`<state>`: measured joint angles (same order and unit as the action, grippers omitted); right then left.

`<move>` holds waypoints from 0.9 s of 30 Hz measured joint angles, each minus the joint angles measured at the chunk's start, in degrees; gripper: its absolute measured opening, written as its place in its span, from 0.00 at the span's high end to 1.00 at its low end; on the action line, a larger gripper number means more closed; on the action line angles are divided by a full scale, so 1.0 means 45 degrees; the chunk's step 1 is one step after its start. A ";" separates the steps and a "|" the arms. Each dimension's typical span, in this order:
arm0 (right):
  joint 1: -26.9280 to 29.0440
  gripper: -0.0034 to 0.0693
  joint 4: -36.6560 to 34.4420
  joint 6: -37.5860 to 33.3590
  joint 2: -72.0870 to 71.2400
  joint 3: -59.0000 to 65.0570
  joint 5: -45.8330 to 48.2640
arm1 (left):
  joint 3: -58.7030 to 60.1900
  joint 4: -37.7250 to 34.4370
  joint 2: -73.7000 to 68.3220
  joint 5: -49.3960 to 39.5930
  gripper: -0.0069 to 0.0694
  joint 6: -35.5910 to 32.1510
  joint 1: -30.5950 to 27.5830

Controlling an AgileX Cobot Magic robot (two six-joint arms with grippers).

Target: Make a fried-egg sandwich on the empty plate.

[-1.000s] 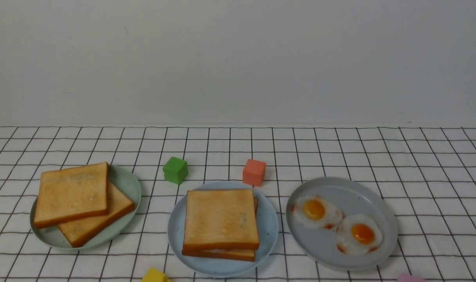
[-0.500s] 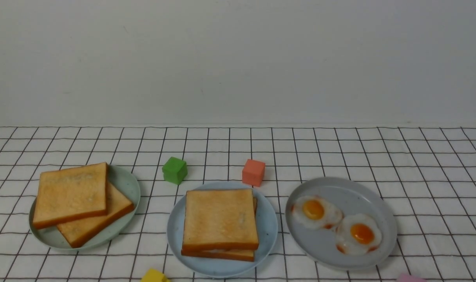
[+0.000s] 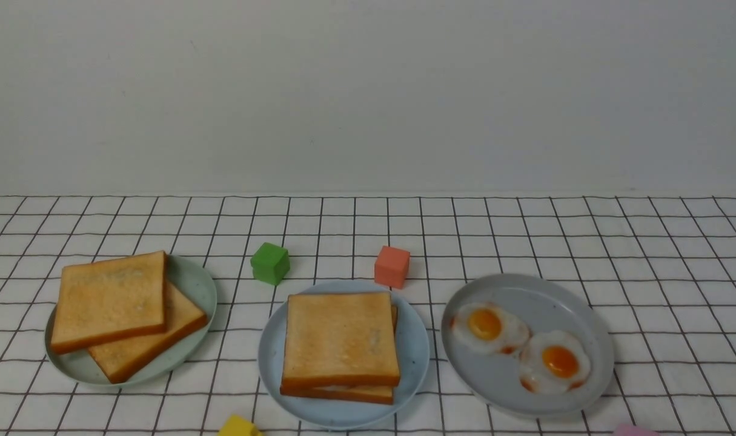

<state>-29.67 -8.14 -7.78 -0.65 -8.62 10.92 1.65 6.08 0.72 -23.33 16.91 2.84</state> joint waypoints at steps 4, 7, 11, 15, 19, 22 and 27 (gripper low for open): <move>0.0000 0.90 0.0000 0.0000 0.0000 0.0015 0.0000 | 0.0000 0.0064 0.0000 0.0000 0.90 0.0000 0.0000; 0.0000 0.89 0.0000 0.0000 0.0000 0.0015 0.0000 | 0.0000 0.0064 0.0000 0.0000 0.90 0.0000 0.0000; 0.0000 0.88 0.0000 0.0000 0.0000 0.0015 0.0000 | 0.0000 0.0064 0.0000 0.0000 0.90 0.0000 0.0000; 0.0000 0.87 0.0000 0.0000 0.0000 0.0015 0.0000 | 0.0000 0.0094 0.0000 0.0000 0.90 0.0000 0.0000; 0.0000 0.87 0.0028 -0.0012 0.0000 0.0015 0.0000 | 0.0000 0.0094 0.0000 0.0000 0.90 0.0000 0.0000; 0.0000 0.86 0.0710 -0.0586 0.0000 0.0015 0.0000 | 0.0000 0.0094 0.0000 0.0000 0.89 0.0000 0.0000; 0.0116 0.85 0.1810 -0.1398 0.0000 0.0078 -0.0180 | 0.0000 0.0107 0.0000 -0.0003 0.89 0.0000 0.0000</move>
<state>-29.15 0.00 -14.07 -0.65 -8.27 10.11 1.65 6.56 0.72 -23.35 16.91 2.84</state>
